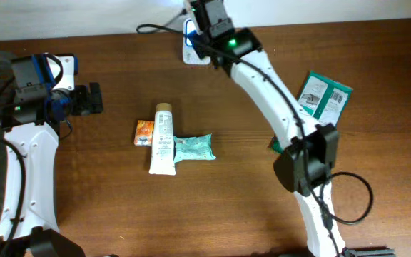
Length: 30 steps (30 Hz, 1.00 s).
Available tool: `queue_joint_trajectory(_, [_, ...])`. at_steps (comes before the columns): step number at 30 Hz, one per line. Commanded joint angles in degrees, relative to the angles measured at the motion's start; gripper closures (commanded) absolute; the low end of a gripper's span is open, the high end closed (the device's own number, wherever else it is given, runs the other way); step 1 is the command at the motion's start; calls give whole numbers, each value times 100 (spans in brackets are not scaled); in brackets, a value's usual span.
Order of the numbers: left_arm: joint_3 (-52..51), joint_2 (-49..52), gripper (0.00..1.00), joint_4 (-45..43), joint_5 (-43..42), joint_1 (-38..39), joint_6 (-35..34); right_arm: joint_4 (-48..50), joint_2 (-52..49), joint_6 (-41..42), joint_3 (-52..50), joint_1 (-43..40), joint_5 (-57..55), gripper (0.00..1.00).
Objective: Scan the item barcode
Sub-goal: 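Carry the jar right and set it beside the green package, then grasp the light-green packet at table centre with the right gripper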
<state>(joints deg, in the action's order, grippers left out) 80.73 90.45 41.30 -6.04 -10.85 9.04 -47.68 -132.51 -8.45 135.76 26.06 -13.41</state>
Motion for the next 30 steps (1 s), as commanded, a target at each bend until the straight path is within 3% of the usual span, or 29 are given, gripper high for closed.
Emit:
queue_joint_trajectory(1, [-7, -13, 1, -2, -61, -20, 76, -1132, 7, 741, 15, -428, 428, 56])
queue_joint_trajectory(9, [-7, -13, 1, -4, -61, -20, 76, -1989, -498, 1368, 0, -2402, 1528, 56])
queue_joint_trajectory(15, [-7, -13, 1, -2, -61, -20, 76, -2277, -1200, 1366, -24, -2824, 1665, 55])
queue_joint_trajectory(17, [-7, -13, 1, -4, -61, -20, 76, -2380, -1220, 1340, -24, -2835, 1663, 44])
queue_joint_trajectory(19, [-7, -13, 1, -2, -61, -20, 76, -2479, -1178, 1320, -4, -2839, 1663, 2])
queue_joint_trajectory(23, [-7, -13, 1, -2, -61, -20, 76, -2568, -339, 1327, 33, -2815, 1812, 2])
queue_joint_trajectory(27, [-7, -13, 1, -2, -61, -20, 76, -3536, 603, 1344, 31, -2361, 3958, 2])
queue_joint_trajectory(30, [-7, -13, 1, -2, -61, -20, 76, -3654, 433, 1338, -122, -1823, 4207, 2])
